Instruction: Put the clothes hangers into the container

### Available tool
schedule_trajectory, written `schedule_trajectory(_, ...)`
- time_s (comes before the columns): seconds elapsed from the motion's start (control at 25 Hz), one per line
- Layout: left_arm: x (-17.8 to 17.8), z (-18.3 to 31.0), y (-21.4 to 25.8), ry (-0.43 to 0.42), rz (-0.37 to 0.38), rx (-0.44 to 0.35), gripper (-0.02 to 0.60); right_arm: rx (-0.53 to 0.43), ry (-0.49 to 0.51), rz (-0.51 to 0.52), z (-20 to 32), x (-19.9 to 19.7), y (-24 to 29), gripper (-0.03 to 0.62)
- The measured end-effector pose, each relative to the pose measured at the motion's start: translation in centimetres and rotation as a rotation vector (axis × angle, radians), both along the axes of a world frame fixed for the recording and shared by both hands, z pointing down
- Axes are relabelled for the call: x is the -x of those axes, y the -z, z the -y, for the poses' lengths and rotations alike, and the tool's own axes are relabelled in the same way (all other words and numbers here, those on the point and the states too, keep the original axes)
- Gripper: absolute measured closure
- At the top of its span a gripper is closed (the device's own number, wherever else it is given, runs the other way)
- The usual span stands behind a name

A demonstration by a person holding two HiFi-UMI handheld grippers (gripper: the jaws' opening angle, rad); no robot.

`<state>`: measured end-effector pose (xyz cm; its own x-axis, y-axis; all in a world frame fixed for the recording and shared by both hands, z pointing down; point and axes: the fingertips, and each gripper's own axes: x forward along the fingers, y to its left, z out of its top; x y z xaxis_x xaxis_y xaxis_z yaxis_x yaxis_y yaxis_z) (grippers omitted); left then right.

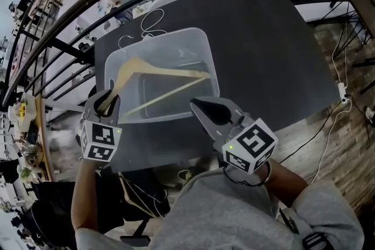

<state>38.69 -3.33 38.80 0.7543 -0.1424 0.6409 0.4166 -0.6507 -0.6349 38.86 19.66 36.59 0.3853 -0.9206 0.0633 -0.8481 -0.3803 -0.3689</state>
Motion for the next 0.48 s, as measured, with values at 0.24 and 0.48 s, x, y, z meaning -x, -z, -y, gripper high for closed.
schedule_trajectory(0.24, -2.7, -2.8, -2.7, -0.095, 0.038, -0.178, 0.491, -0.003, -0.012, 0.01, -1.3, 0.0, -0.7, 0.594)
schedule_trajectory(0.48, -3.3, -3.7, -5.0, -0.131, 0.078, -0.229, 0.491, -0.004, -0.04, 0.02, -2.4, -0.3, -0.7, 0.594)
